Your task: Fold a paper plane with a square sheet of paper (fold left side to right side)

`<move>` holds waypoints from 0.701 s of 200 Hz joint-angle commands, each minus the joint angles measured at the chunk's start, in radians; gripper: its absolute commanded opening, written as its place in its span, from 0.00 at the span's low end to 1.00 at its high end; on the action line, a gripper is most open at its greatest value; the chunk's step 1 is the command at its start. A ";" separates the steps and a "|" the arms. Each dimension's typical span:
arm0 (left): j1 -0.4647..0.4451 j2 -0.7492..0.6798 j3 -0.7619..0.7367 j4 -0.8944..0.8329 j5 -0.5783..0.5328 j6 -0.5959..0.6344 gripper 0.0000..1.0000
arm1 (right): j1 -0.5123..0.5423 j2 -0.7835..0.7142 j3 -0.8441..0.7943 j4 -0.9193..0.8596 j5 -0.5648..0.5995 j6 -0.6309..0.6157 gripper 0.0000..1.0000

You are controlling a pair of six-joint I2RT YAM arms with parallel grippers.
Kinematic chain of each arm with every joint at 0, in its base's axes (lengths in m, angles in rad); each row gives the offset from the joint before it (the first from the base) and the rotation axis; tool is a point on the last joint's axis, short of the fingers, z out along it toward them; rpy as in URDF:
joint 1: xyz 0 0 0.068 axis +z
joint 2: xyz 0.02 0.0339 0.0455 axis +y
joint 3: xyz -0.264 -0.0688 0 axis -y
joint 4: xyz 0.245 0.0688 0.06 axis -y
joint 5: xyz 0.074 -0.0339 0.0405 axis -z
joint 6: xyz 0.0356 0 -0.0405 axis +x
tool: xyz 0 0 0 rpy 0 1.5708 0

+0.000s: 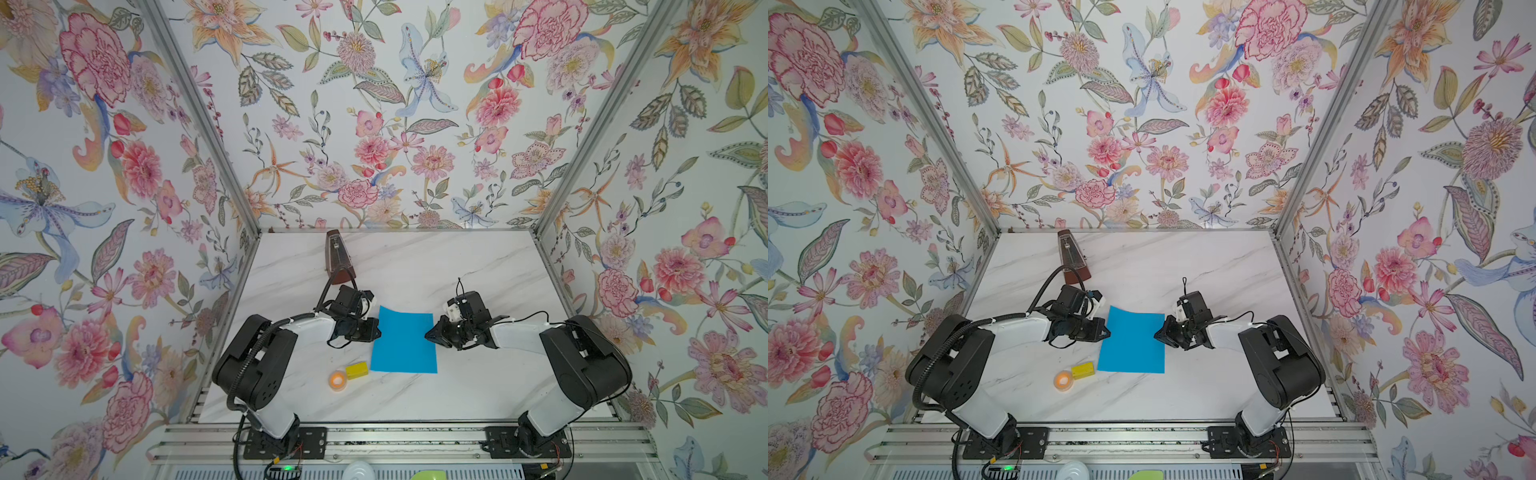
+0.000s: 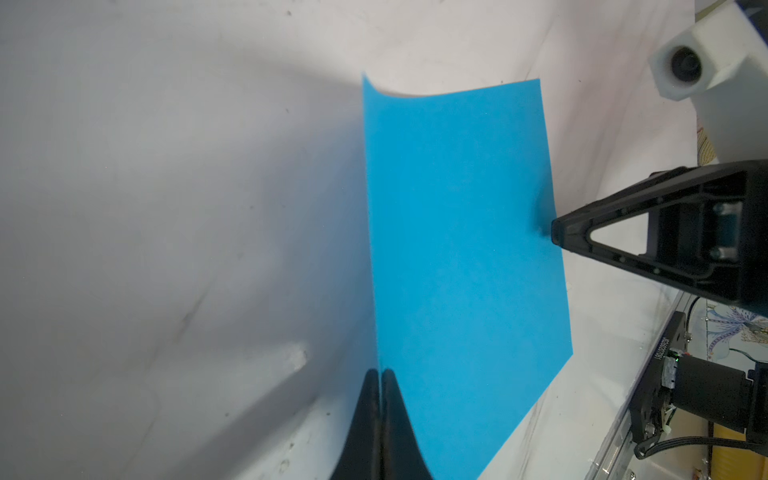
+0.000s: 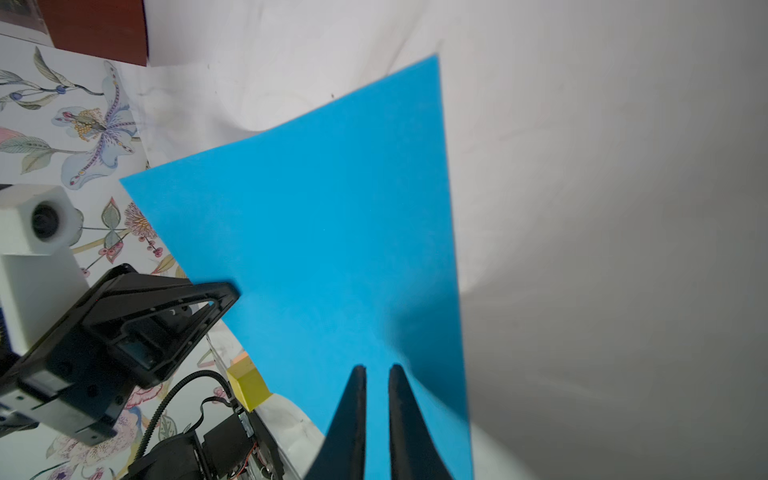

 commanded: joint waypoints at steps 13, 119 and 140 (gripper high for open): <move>0.012 0.009 0.020 -0.023 -0.015 0.014 0.00 | 0.003 0.047 0.005 0.005 0.000 -0.040 0.12; 0.010 -0.018 -0.021 -0.055 0.128 0.030 0.53 | 0.006 0.083 0.006 -0.014 0.008 -0.049 0.10; 0.005 -0.036 -0.016 -0.048 0.164 0.017 0.54 | 0.006 0.084 0.004 -0.011 0.008 -0.048 0.10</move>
